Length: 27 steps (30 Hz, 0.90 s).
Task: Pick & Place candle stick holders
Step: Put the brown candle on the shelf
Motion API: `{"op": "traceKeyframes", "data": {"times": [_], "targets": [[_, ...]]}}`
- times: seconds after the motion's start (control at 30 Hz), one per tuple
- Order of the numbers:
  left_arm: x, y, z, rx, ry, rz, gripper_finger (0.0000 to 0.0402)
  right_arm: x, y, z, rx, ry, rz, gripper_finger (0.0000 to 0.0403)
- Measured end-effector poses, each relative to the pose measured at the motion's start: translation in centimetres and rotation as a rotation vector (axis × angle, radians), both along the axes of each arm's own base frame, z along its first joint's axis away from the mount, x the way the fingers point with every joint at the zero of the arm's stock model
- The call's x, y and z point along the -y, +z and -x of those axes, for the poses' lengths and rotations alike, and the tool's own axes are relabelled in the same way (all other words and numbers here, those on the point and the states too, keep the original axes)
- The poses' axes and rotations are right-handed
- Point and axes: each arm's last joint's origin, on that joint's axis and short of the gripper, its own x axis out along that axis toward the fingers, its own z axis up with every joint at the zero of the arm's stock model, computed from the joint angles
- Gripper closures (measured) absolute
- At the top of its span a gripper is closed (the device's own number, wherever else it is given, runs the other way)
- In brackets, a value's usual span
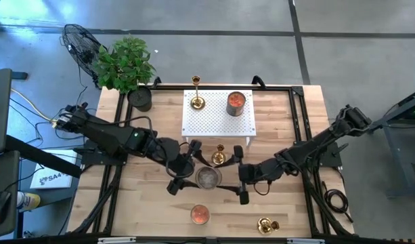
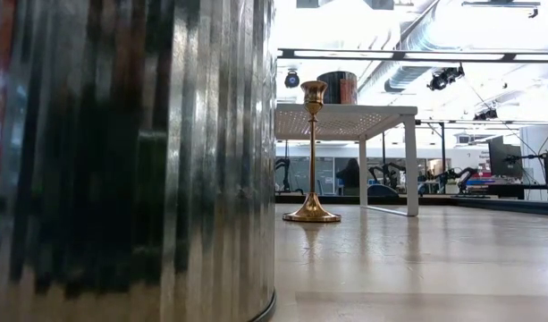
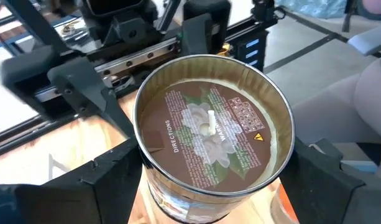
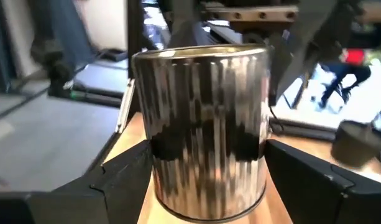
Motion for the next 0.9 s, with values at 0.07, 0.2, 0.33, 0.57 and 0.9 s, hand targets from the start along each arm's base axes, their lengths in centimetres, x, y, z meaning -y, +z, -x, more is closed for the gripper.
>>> {"op": "traceKeyframes", "data": {"times": [0.07, 0.2, 0.33, 0.57, 0.9], "targets": [[-0.05, -0.07, 0.03, -0.007, 0.004, -0.006, 0.0082, 0.11, -0.15, 0.03, -0.013, -0.045, -0.026, 0.0102], [-0.05, -0.09, 0.05, -0.013, 0.007, 0.002, 0.0082, 0.08, -0.14, 0.0, -0.013, -0.017, -0.01, 0.0102], [0.0, -0.05, 0.04, -0.009, 0.003, 0.006, 0.0082, -0.02, 0.05, -0.03, 0.004, 0.026, 0.01, 0.0102], [0.04, -0.1, 0.05, -0.013, -0.002, 0.007, 0.0082, -0.14, 0.1, -0.04, 0.009, 0.094, 0.064, 0.0094], [0.01, -0.15, 0.06, -0.021, 0.006, 0.011, 0.0082, -0.21, 0.09, -0.02, 0.007, 0.113, 0.068, 0.0013]]}}
